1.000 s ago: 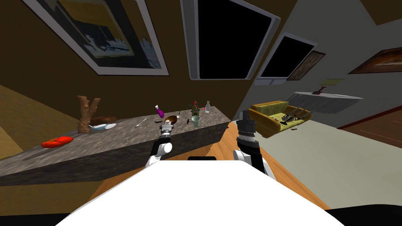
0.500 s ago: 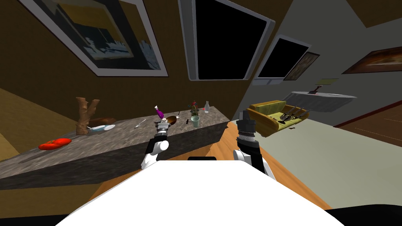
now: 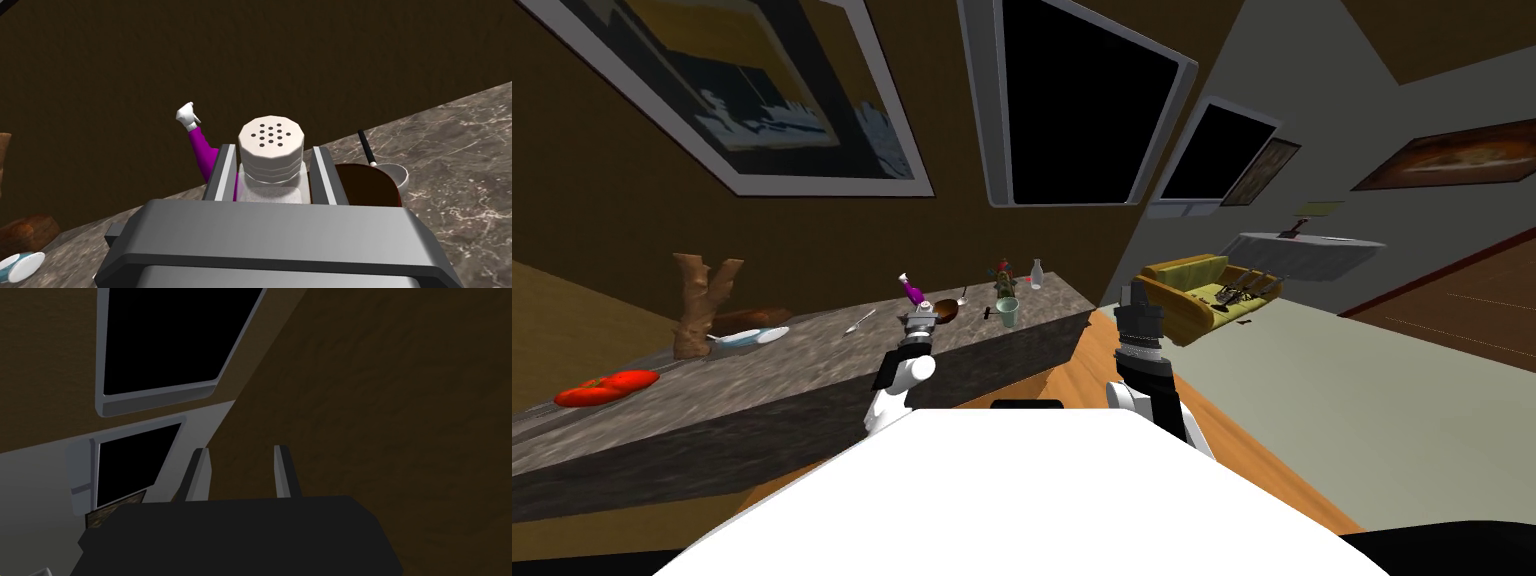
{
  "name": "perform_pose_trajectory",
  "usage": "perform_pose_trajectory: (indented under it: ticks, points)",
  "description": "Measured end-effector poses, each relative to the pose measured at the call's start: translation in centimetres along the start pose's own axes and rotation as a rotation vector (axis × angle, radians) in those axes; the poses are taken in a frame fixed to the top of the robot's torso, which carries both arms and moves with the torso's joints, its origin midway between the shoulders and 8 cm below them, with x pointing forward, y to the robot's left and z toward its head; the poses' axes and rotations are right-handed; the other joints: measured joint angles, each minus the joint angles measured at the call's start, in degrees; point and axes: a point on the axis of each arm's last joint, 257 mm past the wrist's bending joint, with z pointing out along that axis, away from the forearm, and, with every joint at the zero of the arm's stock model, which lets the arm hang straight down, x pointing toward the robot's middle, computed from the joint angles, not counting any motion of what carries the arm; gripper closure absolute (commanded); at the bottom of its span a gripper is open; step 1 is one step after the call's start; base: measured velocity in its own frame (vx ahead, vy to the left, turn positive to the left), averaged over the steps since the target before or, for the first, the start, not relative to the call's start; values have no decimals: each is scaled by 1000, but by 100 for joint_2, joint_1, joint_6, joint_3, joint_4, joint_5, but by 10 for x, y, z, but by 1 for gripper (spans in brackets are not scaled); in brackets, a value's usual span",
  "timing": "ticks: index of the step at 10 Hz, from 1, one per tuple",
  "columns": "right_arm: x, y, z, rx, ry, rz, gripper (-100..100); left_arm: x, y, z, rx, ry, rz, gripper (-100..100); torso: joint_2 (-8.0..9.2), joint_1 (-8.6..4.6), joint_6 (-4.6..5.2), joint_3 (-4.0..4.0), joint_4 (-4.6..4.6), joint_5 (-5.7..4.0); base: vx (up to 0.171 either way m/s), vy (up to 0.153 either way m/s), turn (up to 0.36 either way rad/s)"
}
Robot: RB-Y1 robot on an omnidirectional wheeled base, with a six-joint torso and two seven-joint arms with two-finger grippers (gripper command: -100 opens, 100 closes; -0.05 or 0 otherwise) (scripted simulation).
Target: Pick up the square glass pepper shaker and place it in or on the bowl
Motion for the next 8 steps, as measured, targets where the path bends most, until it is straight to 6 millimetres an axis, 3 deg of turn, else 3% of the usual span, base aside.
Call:
perform_pose_trajectory:
  ticks: [8]
  points:
    - [0,0,0,0,0,0,0,-37,-29,11,0,-121,-49,100,-6,21,6,-7,-8,15,43,38,-91]
